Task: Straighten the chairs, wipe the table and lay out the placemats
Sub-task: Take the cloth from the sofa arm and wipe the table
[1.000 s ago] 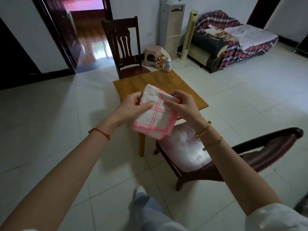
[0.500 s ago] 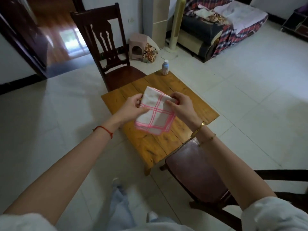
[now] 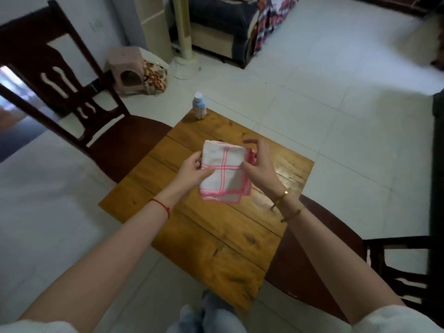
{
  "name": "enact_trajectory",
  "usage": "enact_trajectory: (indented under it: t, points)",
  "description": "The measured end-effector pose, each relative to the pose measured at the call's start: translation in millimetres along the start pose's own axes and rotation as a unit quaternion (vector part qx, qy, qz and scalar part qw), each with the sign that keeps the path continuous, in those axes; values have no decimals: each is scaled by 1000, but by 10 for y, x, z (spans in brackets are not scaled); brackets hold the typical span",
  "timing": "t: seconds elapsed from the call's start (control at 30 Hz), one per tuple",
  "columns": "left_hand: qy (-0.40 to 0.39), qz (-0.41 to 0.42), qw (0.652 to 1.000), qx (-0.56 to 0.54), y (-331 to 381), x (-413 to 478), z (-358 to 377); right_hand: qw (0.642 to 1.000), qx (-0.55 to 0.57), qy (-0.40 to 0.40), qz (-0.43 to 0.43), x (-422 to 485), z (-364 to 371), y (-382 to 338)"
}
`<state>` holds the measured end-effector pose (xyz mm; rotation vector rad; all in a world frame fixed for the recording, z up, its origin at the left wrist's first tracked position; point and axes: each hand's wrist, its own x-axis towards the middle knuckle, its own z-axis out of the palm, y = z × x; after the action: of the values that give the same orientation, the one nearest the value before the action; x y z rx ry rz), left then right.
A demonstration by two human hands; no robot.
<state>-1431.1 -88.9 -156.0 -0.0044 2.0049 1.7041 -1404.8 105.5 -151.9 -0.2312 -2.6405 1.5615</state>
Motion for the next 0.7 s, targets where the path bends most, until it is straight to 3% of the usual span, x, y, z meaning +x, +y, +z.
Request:
enact_trajectory:
  t: [0.27,0.43,0.63,0.7]
  points:
    - [-13,-35,999,4,-725,1594,-140,993,-111,26,-11,1148,615,1060]
    - [-27,-68,997,19,-1368,2389,-183,988,-150,-25,-3,1654,1138,1899]
    - [-48,-33,997,50,-1948,3050,-243,985,-168,-36,-27,1985,1626,2506]
    - [-55,-28,995,76,-2019,3137,-286,970,-237,-39,-34,2005,1731,2595]
